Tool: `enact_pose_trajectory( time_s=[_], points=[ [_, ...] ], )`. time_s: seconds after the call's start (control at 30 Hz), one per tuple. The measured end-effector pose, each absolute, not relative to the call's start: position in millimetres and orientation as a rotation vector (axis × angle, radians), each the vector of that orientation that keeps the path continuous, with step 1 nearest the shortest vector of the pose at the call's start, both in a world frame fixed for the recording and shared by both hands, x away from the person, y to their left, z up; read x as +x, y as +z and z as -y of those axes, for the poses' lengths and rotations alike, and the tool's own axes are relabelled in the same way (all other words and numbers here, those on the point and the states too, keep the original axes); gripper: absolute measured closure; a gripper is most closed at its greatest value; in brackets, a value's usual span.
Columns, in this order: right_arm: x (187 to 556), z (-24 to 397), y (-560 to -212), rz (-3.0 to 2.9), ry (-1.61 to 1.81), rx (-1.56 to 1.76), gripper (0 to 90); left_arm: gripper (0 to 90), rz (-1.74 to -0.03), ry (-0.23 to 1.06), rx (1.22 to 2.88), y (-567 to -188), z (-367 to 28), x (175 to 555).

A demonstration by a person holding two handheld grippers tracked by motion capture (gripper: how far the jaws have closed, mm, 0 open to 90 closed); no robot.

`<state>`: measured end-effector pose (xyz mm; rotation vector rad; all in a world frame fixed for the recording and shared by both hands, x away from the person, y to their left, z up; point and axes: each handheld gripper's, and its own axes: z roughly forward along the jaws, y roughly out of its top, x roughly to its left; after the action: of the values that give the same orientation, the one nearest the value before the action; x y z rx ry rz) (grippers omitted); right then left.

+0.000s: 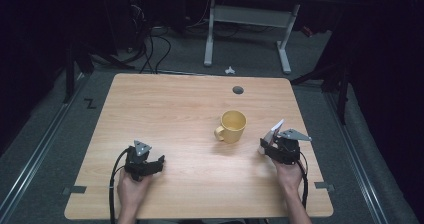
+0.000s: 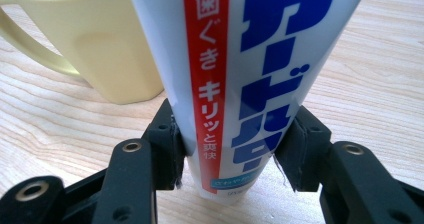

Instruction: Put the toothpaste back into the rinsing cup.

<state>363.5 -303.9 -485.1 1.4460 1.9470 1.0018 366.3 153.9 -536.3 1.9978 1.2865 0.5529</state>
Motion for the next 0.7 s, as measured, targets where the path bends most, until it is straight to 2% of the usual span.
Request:
enact_pose_trajectory(
  time_s=[0.7],
  points=[
    [359, 301, -457, -1.955, 1.06, 1.388, 50.5, 24.2, -1.286, 0.553, 1.998, -536, -154, 366]
  ],
)
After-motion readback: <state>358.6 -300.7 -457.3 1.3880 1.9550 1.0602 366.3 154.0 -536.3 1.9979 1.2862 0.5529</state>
